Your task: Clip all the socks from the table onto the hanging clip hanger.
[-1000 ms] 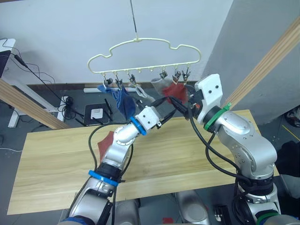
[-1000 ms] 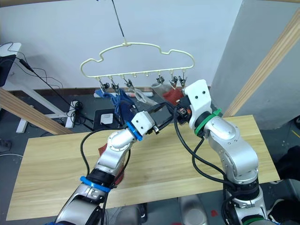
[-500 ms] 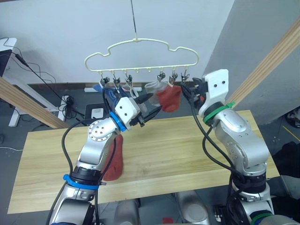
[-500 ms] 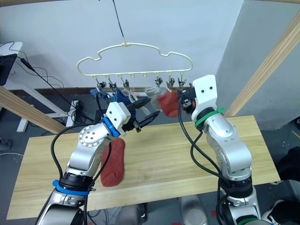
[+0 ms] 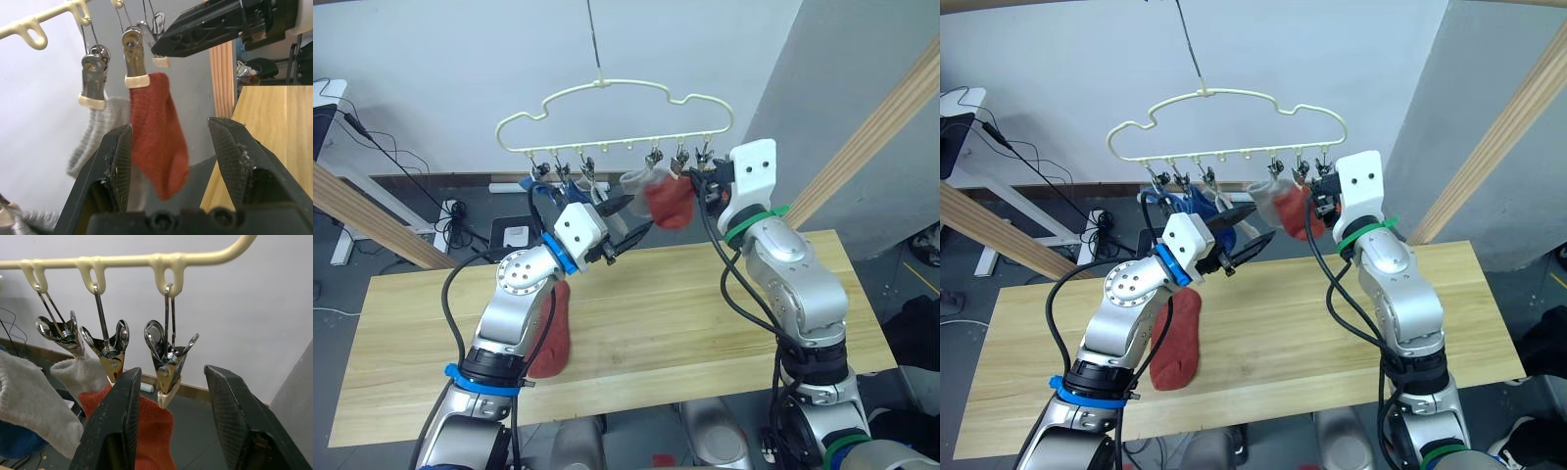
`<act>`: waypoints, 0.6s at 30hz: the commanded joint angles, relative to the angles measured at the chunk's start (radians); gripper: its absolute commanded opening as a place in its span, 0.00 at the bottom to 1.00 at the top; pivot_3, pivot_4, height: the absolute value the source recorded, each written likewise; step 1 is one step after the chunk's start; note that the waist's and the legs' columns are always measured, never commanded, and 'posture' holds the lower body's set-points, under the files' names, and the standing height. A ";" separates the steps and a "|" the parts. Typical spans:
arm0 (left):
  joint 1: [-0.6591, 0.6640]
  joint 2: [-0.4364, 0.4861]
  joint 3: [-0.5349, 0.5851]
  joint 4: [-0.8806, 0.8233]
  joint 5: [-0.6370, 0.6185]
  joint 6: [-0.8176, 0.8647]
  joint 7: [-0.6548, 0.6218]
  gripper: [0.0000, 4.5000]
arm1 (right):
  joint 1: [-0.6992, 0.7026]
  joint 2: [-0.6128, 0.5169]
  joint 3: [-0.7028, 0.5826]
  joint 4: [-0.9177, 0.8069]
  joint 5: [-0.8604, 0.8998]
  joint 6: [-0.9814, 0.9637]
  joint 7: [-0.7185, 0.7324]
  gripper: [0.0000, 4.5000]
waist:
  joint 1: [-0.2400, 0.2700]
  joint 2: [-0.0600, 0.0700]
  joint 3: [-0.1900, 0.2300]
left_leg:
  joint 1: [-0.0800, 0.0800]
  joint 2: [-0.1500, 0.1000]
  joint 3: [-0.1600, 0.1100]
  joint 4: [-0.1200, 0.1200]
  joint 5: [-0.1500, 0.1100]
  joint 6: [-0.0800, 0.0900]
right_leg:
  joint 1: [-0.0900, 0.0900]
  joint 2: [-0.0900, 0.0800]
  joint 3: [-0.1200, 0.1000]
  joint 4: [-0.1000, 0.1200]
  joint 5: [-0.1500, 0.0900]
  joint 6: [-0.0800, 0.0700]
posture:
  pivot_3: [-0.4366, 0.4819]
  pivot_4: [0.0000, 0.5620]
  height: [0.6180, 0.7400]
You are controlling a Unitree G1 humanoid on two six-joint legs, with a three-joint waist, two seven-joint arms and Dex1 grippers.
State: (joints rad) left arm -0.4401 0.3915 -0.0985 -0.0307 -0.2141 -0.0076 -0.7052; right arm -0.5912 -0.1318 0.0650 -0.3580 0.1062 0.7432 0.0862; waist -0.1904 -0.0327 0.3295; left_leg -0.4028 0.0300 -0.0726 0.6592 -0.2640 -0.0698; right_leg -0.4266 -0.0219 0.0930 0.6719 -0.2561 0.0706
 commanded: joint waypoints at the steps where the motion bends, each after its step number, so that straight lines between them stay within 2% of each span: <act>1: -0.002 0.001 0.006 -0.031 0.011 -0.015 0.003 0.60 | -0.017 0.011 0.005 -0.022 -0.015 -0.034 -0.008 0.47 | 0.000 0.000 0.000 | 0.000 0.000 0.000 0.000 0.000 0.000 | 0.000 0.000 0.000 0.000 0.000 0.000 | 0.24 0.54 0.94; 18: 0.003 -0.008 -0.005 -0.031 0.036 -0.028 -0.006 0.60 | -0.035 0.074 -0.063 0.001 -0.004 -0.028 -0.073 0.47 | 0.000 0.000 0.000 | 0.000 0.000 0.000 0.000 0.000 0.000 | 0.000 0.000 0.000 0.000 0.000 0.000 | 0.23 0.54 0.94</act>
State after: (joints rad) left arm -0.4397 0.3883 -0.1033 -0.0305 -0.1784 -0.0132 -0.7096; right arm -0.6106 -0.0650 0.0178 -0.3176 0.0961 0.7169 0.0190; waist -0.1908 -0.0327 0.3295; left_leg -0.4026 0.0300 -0.0727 0.6593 -0.2640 -0.0698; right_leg -0.4266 -0.0220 0.0931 0.6725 -0.2560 0.0706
